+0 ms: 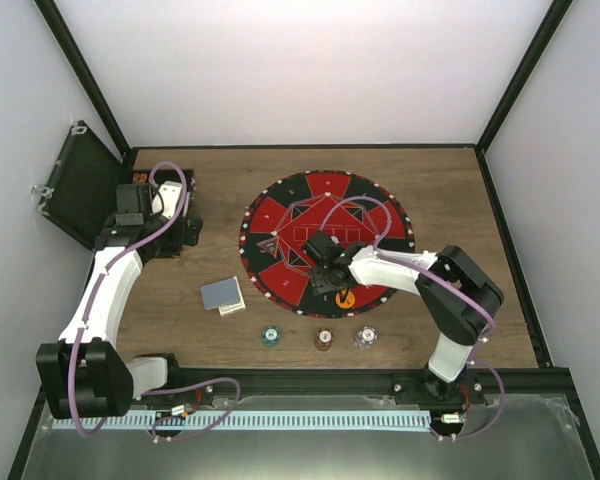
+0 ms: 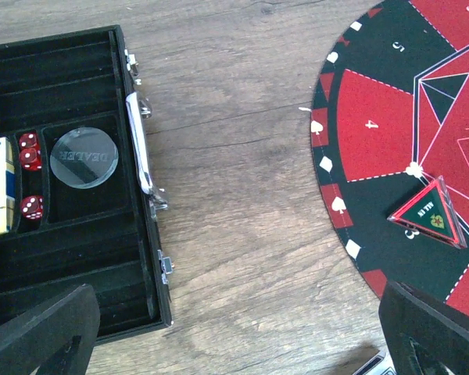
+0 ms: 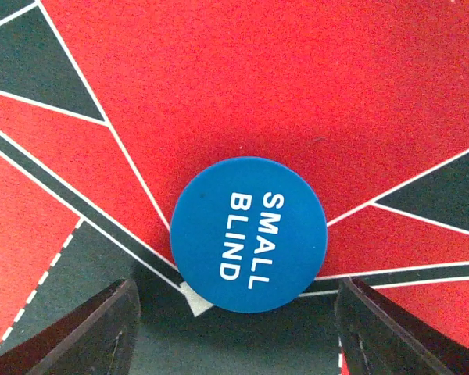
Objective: Distribute texas hold em gaming equipment
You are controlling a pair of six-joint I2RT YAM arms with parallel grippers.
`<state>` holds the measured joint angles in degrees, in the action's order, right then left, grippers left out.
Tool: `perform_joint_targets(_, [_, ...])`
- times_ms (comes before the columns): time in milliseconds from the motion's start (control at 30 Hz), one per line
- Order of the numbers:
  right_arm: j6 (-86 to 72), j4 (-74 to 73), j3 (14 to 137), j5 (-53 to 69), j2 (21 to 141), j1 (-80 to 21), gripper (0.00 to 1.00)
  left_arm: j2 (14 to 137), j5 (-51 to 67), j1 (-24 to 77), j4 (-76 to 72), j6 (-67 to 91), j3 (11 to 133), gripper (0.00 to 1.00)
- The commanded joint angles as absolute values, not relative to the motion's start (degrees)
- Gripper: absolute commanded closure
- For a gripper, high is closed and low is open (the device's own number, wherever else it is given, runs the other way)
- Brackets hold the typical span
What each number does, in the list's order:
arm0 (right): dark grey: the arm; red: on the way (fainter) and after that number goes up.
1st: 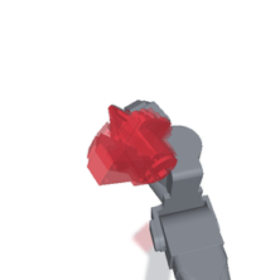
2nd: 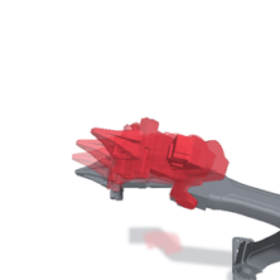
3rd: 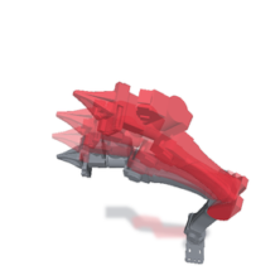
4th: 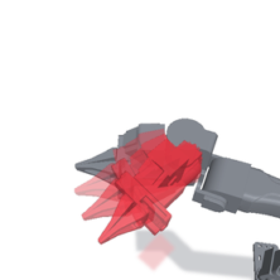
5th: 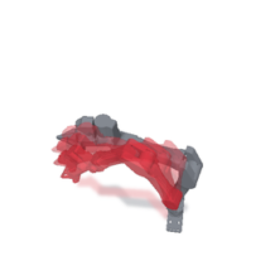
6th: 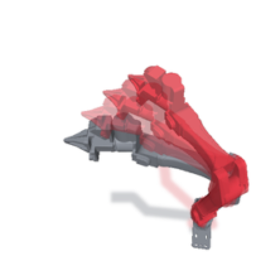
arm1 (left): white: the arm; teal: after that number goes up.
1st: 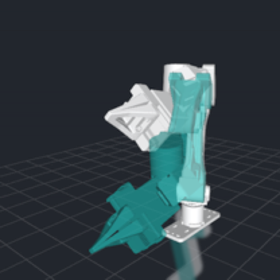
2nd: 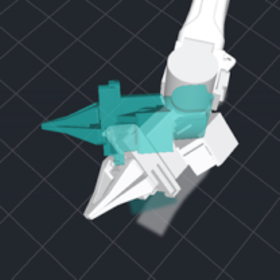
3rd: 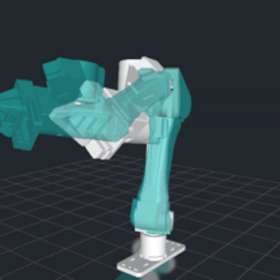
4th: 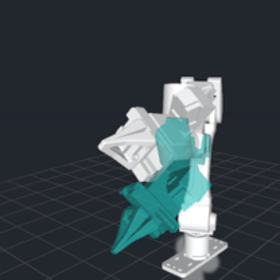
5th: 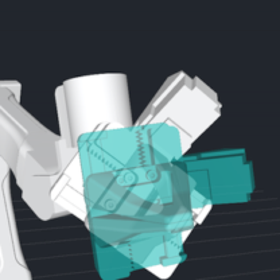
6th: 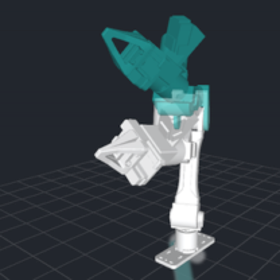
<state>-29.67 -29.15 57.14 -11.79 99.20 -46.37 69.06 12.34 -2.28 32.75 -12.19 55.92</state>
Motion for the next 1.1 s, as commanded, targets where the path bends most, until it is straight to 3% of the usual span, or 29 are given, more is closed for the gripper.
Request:
perform_joint_targets(0, [-30.7, -28.3, 56.5, -12.4, 99.2, -46.3, 0.32, 67.9, 13.4, -2.6, 33.6, -11.8, 57.4, 0.0])
perform_joint_targets(367, [-28.8, -27.6, 59.1, -15.4, 103.0, -44.9, 0.55, 67.9, 12.9, -2.7, 33.8, -11.7, 57.5, 0.0])
perform_joint_targets(667, [-24.9, -25.2, 65.0, -16.5, 108.6, -39.2, 0.6, 67.6, 12.7, -2.6, 34.7, -11.8, 58.2, 0.0])
perform_joint_targets(1067, [-18.4, -23.8, 86.6, -15.7, 125.3, -29.2, 0.65, 68.7, 13.1, -2.6, 36.5, -12.2, 58.9, 0.0])
